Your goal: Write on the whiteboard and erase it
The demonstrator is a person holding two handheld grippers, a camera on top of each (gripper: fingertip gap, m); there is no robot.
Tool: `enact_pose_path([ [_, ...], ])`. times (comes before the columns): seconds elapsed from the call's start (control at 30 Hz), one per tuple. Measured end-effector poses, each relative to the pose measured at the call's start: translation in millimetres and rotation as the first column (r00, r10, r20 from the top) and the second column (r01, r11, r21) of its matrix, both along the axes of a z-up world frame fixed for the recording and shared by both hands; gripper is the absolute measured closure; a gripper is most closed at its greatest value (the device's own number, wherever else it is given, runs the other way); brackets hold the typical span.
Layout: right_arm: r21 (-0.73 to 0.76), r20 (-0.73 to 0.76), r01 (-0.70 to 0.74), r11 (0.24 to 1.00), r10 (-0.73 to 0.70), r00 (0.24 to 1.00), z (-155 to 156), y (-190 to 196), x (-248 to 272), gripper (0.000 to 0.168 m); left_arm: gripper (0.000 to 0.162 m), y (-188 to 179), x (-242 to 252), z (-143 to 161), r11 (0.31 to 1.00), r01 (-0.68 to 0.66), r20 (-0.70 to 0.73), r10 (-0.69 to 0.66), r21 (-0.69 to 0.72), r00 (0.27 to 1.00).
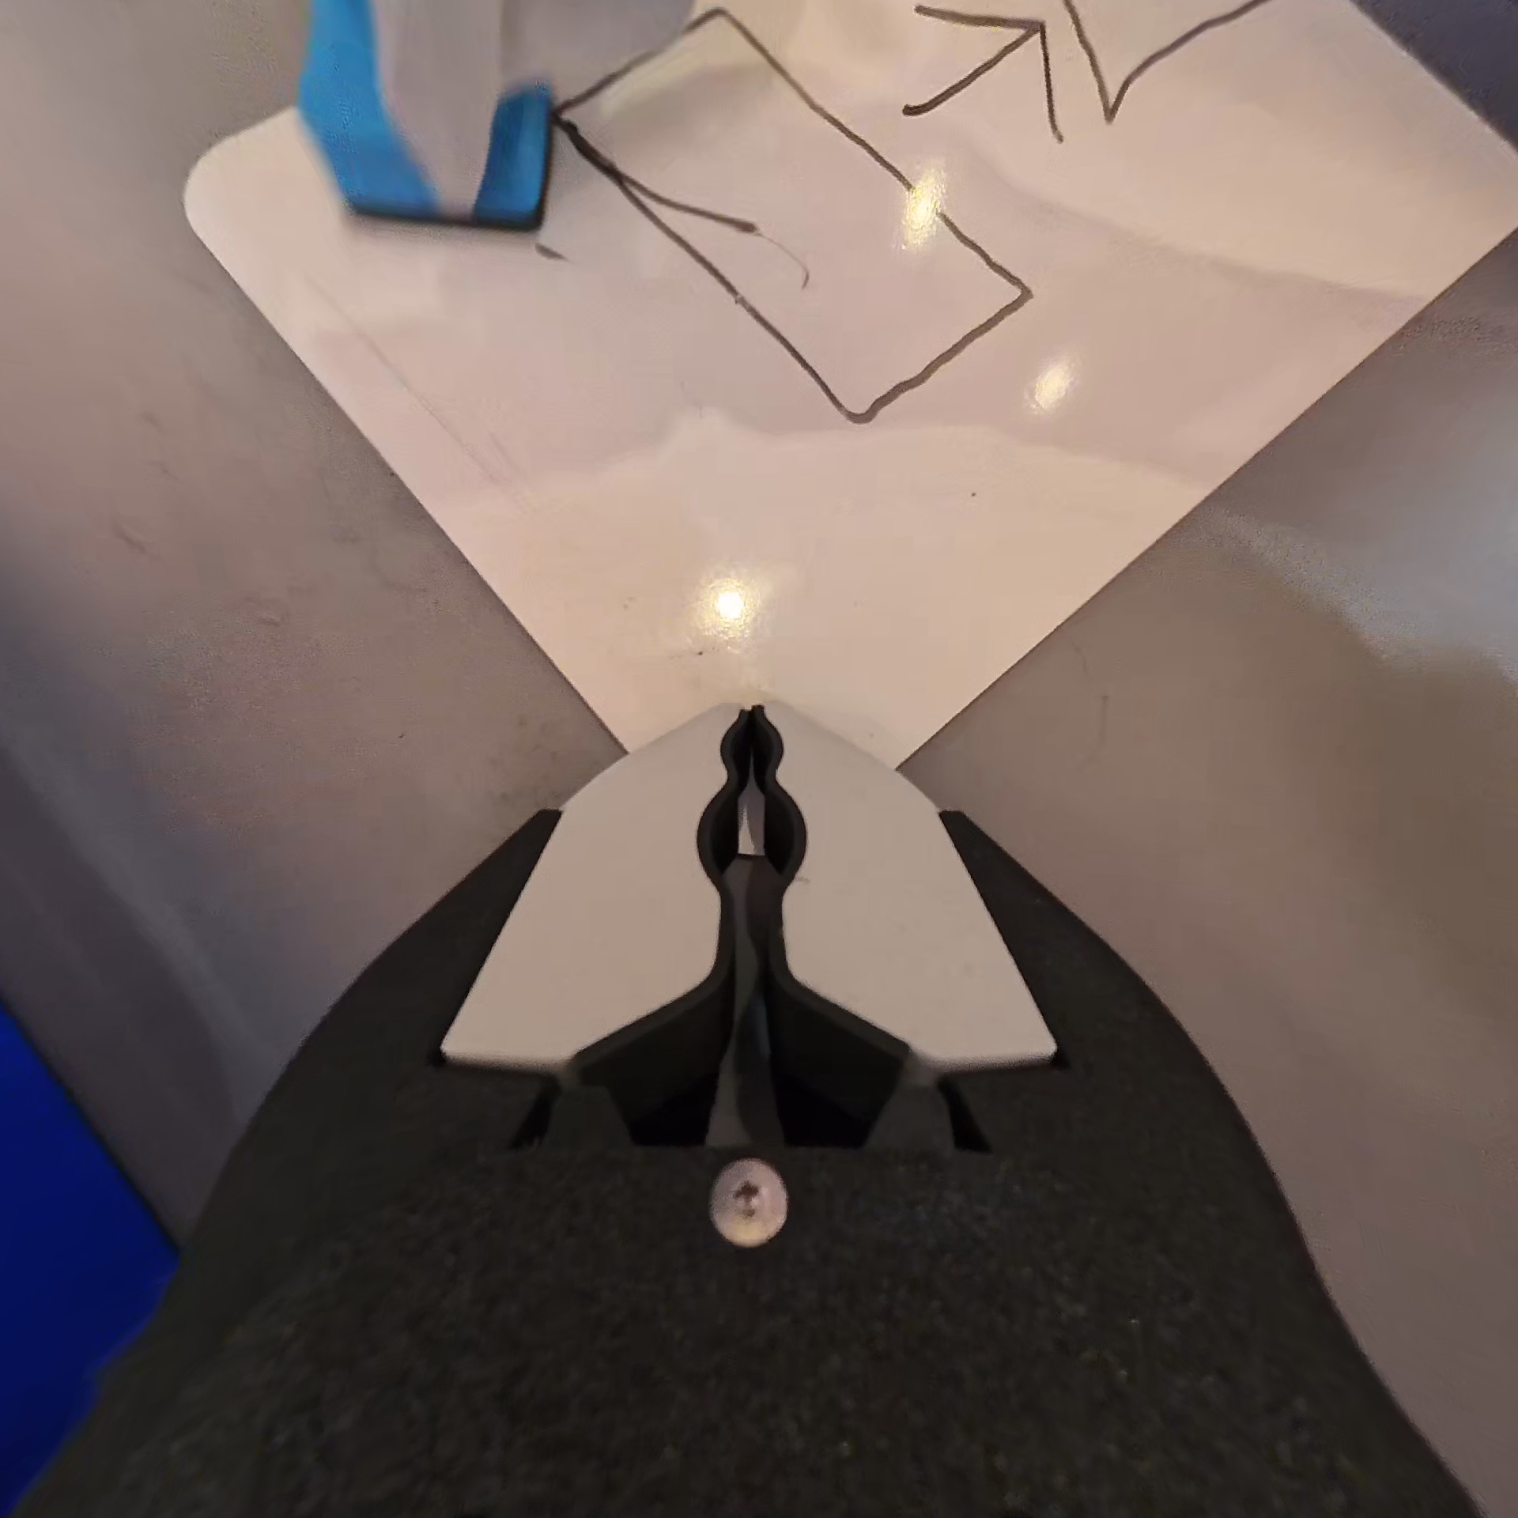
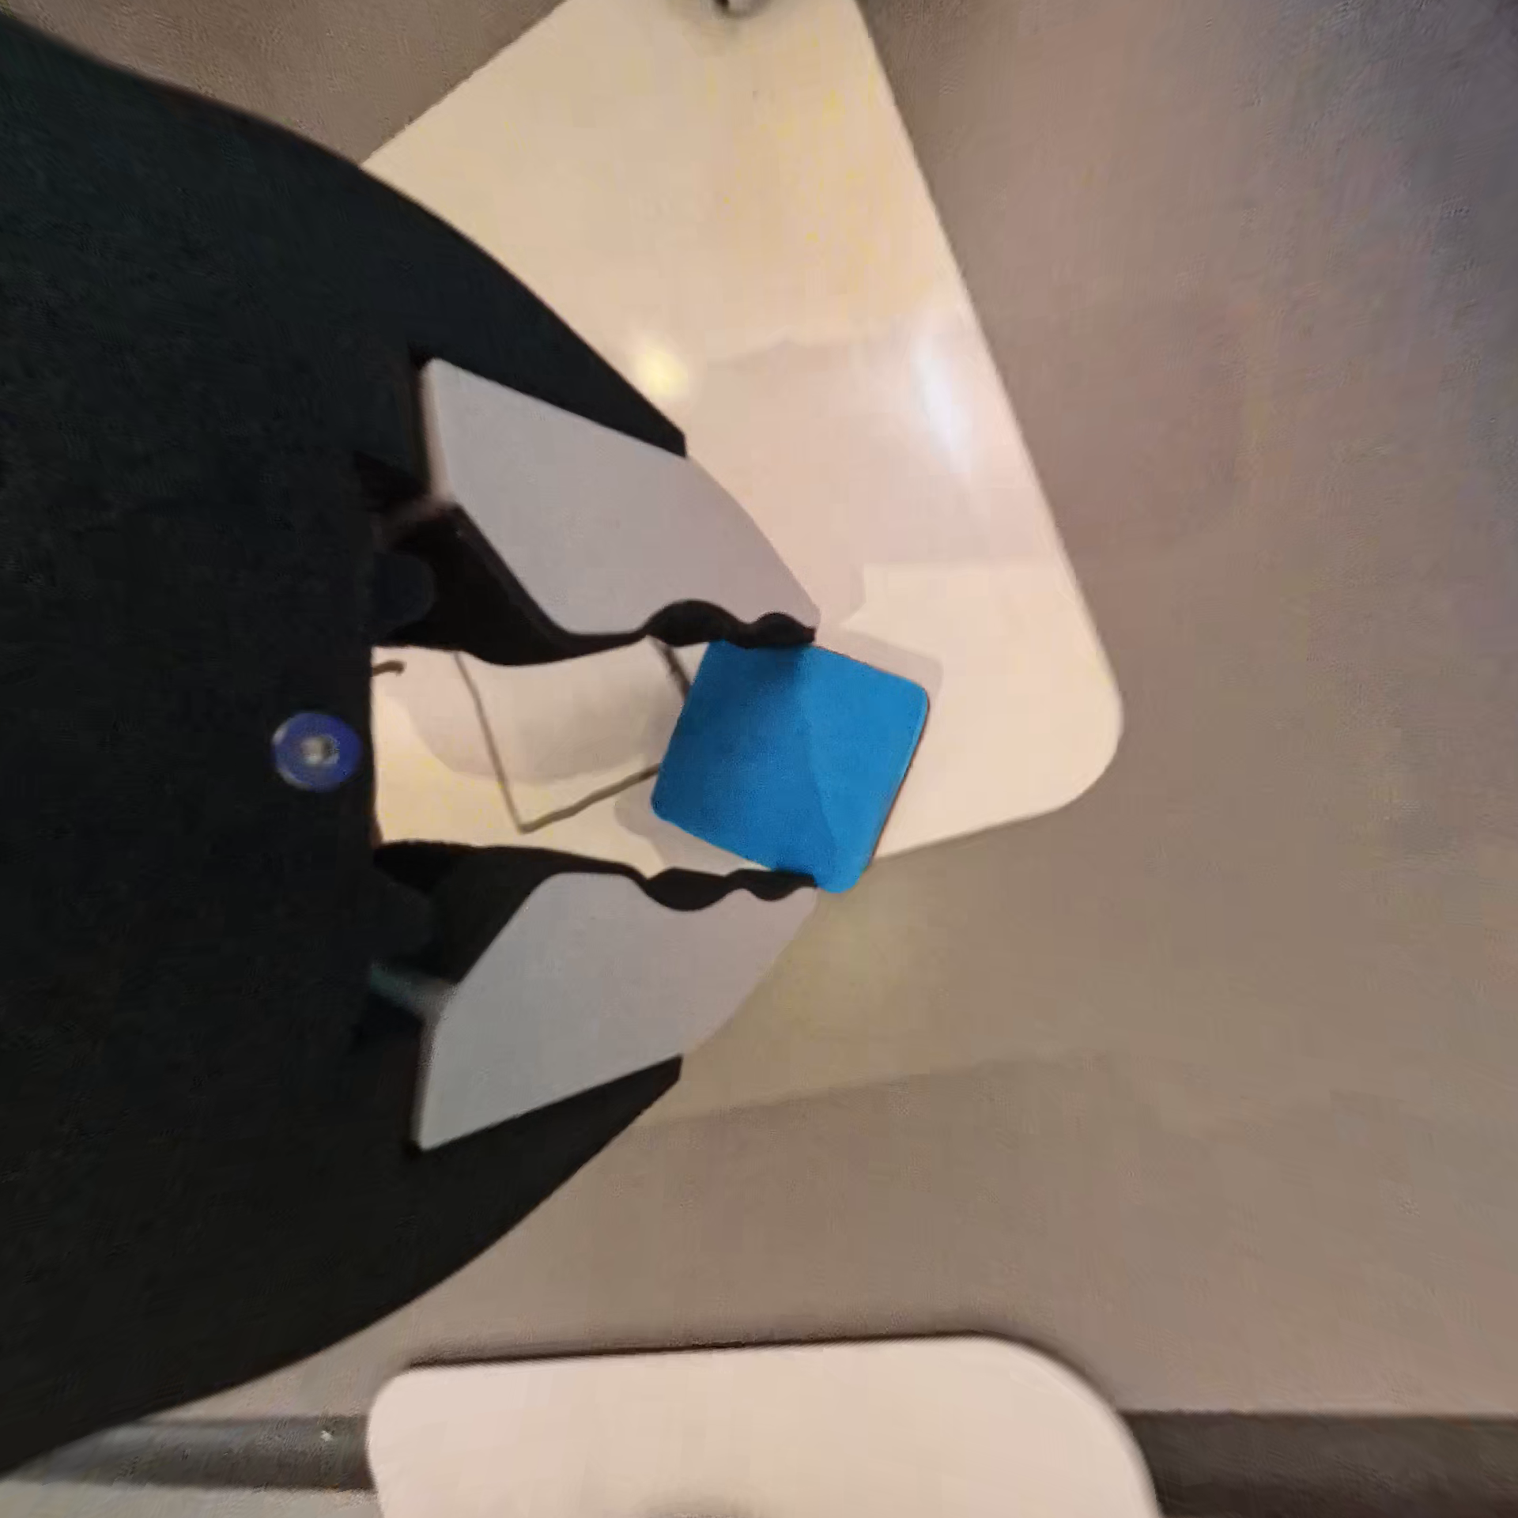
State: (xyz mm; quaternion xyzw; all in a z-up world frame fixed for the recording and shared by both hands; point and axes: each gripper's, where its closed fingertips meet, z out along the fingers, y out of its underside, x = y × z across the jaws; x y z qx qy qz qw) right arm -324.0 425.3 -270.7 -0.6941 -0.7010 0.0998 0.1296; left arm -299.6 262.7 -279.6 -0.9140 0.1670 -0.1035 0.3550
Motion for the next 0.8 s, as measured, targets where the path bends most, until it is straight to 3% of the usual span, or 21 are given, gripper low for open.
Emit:
enact_pose_path([
  [0.07,-0.032,0.003,0.045,0.998,-0.045,0.999,0,10,17,0.116,0.162,0,0,0,1.0,-0.002,-0.008,0.002,0.006,1.0],
  [0.17,-0.01,-0.022,-0.174,0.985,0.174,0.985,0,-54,11,0.116,0.162,0,0,0,1.0,0.001,-0.009,-0.001,0.0,1.0],
  [0.2,-0.01,-0.026,-0.184,0.983,0.183,0.983,-1,-56,14,0.116,0.162,1,0,0,1.0,0.003,-0.006,-0.003,0.0,1.0],
  [0.3,-0.036,0.009,0.037,0.999,-0.037,0.999,0,9,44,0.116,0.162,1,0,0,1.0,0.005,-0.005,-0.005,0.0,1.0],
  [0.33,-0.042,0.015,0.05,0.998,-0.049,0.999,0,13,48,0.116,0.162,1,0,0,1.0,0.002,-0.008,-0.002,0.0,1.0],
  [0.43,-0.009,-0.003,-0.149,0.989,0.149,0.989,-1,-48,37,0.116,0.162,2,1,0,1.0,0.007,-0.015,-0.007,0.001,1.0],
  [0.47,-0.001,-0.001,-0.159,0.987,0.159,0.987,-1,-51,40,0.116,0.162,2,1,0,1.0,0.006,-0.008,-0.006,0.001,1.0],
  [0.57,-0.029,0.024,0.074,0.997,-0.073,0.997,-1,9,76,0.116,0.162,2,1,0,1.0,0.005,-0.006,-0.005,0.0,1.0],
  [0.6,-0.036,0.018,0.092,0.995,-0.092,0.996,-1,12,82,0.116,0.162,2,1,0,1.0,0.003,-0.011,-0.003,0.0,1.0],
  [0.73,-0.016,-0.024,-0.139,0.99,0.139,0.99,-1,-61,70,0.116,0.162,2,2,0,1.0,0.006,-0.003,-0.006,-0.004,1.0],
  [0.8,-0.029,-0.022,-0.001,1.0,0.001,1.0,-1,-23,85,0.116,0.162,3,3,0,1.0,0.004,0.002,-0.004,-0.002,1.0],
])
